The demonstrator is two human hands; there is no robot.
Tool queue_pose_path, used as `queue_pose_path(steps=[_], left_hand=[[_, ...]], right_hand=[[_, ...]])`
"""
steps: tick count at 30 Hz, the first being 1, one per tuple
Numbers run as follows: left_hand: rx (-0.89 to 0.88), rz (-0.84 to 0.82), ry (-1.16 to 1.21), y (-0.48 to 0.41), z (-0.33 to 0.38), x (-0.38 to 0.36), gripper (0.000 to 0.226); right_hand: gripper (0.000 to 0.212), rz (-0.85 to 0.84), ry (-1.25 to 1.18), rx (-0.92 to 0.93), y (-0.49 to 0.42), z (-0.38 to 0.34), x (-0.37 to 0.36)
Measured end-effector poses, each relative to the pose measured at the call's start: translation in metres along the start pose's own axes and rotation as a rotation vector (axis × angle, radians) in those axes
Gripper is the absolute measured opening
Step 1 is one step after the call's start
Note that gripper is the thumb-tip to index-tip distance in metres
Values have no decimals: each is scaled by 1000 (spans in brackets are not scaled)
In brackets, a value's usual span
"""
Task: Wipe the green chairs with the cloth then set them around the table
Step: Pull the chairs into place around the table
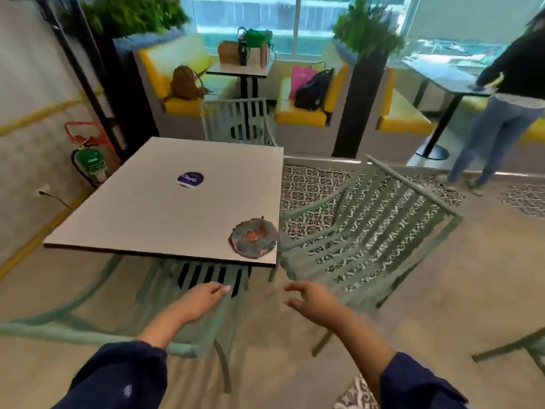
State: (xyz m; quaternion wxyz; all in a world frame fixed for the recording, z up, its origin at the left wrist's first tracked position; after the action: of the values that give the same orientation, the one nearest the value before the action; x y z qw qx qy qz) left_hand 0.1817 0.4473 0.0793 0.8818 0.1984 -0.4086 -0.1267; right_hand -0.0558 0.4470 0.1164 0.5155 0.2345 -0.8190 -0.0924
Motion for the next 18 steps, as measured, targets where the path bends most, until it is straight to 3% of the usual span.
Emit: queue_pose_path(steps=[8, 13, 18], left_hand=[[114, 148, 149, -70, 69, -34, 45], [182, 126, 220, -133, 135, -71, 35], [180, 124, 259, -201, 236, -100, 43]], right_hand=[[39, -31, 59, 111, -71, 108, 72], [41, -86, 155, 186, -115, 180, 127], [40, -115, 189, 162, -159, 272, 205]])
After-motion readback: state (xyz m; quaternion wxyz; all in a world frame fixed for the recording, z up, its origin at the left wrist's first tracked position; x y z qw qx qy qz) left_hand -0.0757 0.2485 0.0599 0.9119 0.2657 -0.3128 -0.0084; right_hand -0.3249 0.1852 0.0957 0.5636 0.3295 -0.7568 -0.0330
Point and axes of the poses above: each hand's wrist, its own y-axis away from the middle knuckle, its own x-axis out of the back of the hand, z = x × y, the point moved 8 cm from there along -y, towards the middle knuckle, and after that the axes turned 5 degrees about y, right-handed, at the moved point
